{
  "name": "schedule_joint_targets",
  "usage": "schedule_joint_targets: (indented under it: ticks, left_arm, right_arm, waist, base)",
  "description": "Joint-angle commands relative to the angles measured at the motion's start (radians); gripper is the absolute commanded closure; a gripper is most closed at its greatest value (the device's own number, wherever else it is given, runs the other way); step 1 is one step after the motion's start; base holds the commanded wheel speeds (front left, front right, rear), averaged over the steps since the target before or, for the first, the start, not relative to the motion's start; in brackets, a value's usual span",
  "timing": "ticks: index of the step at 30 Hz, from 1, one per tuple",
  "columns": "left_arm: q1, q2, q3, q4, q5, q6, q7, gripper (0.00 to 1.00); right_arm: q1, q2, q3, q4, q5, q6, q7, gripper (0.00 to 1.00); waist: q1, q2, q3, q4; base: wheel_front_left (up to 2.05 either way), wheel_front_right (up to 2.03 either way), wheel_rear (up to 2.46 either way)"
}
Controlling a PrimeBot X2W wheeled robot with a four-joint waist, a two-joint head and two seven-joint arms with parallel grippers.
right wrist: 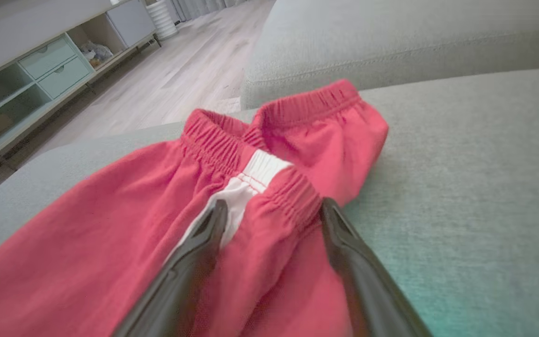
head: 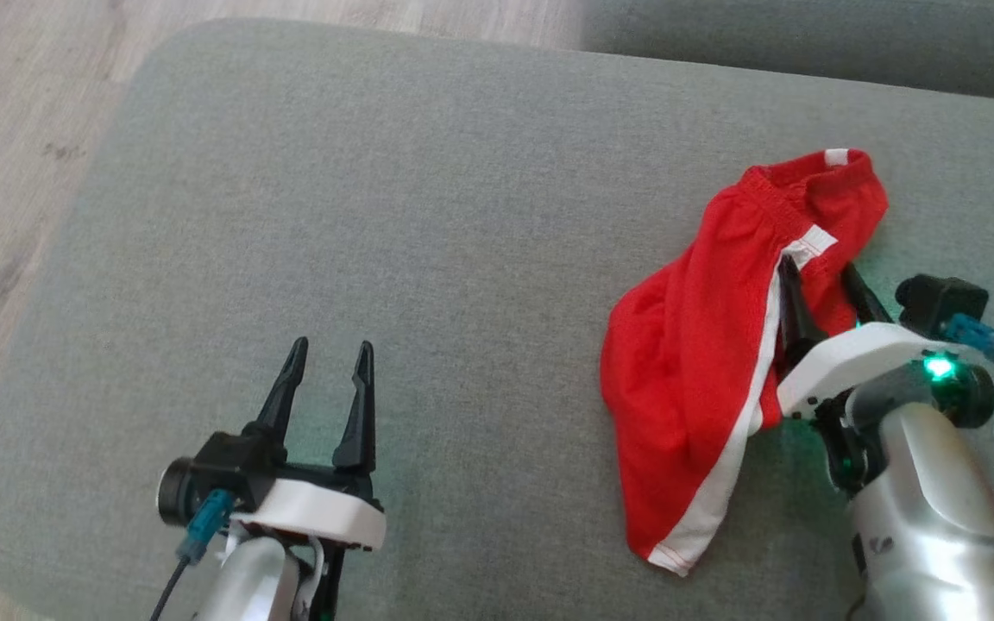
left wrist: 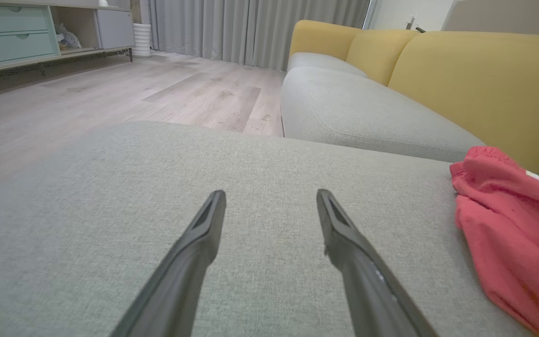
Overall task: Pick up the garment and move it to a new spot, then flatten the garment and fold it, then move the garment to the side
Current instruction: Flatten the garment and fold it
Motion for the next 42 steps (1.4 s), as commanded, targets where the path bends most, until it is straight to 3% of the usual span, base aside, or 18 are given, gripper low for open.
schedule_joint_targets:
  ticks: [1, 3, 4, 5, 16, 22, 28, 35, 42]
  left_arm:
    - [-0.035, 0.003, 0.038, -0.024, 0.011, -0.002, -0.005, 0.00]
    - [-0.033, 0.002, 0.038, -0.023, 0.014, -0.004, -0.005, 0.00]
    - [-0.033, 0.001, 0.038, -0.021, 0.015, -0.005, -0.005, 0.00]
    - [-0.033, 0.001, 0.038, -0.019, 0.016, -0.006, -0.005, 0.00]
    - [-0.028, 0.000, 0.043, -0.013, 0.019, -0.004, -0.005, 0.00]
    - [-0.018, 0.000, 0.043, -0.011, 0.011, -0.002, -0.005, 0.00]
    - [-0.002, 0.000, 0.042, -0.007, 0.010, 0.002, -0.005, 0.00]
    - [0.020, 0.000, 0.050, -0.005, 0.012, 0.004, -0.005, 0.00]
    - [0.019, 0.000, 0.031, -0.013, 0.003, 0.001, -0.005, 0.00]
  right_arm:
    - [-0.037, -0.002, 0.028, -0.011, 0.016, -0.001, -0.006, 0.00]
    - [-0.050, -0.002, 0.043, 0.017, 0.040, -0.001, -0.020, 0.00]
    - [-0.056, -0.002, 0.050, 0.026, 0.050, -0.001, -0.036, 0.27]
    - [-0.062, -0.002, 0.059, 0.031, 0.061, -0.001, -0.056, 0.98]
    - [-0.086, -0.002, 0.102, 0.017, 0.111, -0.001, -0.191, 1.00]
    - [-0.065, -0.011, 0.027, -0.130, 0.064, -0.001, -0.212, 1.00]
    - [-0.039, -0.084, -0.059, -0.318, 0.059, -0.001, -0.213, 1.00]
    - [-0.078, -0.183, -0.092, -0.496, 0.048, -0.001, -0.105, 1.00]
    - [-0.113, -0.209, 0.039, -0.601, 0.048, -0.001, 0.025, 1.00]
  waist:
    - [-0.0002, 0.0000, 0.001, 0.004]
    - [-0.0002, 0.0000, 0.000, 0.007]
    - [-0.0002, 0.0000, -0.001, 0.007]
    - [-0.0002, 0.0000, -0.002, 0.007]
    - [-0.0002, 0.0000, -0.033, -0.025]
    - [-0.0002, 0.0000, -0.065, -0.042]
    - [-0.0002, 0.0000, -0.111, -0.052]
    - [-0.0002, 0.0000, -0.147, -0.065]
    - [-0.0002, 0.0000, -0.136, -0.051]
  base:
    - [0.00, 0.00, 0.00]
    - [0.00, 0.00, 0.00]
    - [0.00, 0.00, 0.00]
    - [0.00, 0.00, 0.00]
    - [0.00, 0.00, 0.00]
    - [0.00, 0.00, 0.00]
    - [0.00, 0.00, 0.00]
    - [0.00, 0.00, 0.00]
    - [0.00, 0.00, 0.00]
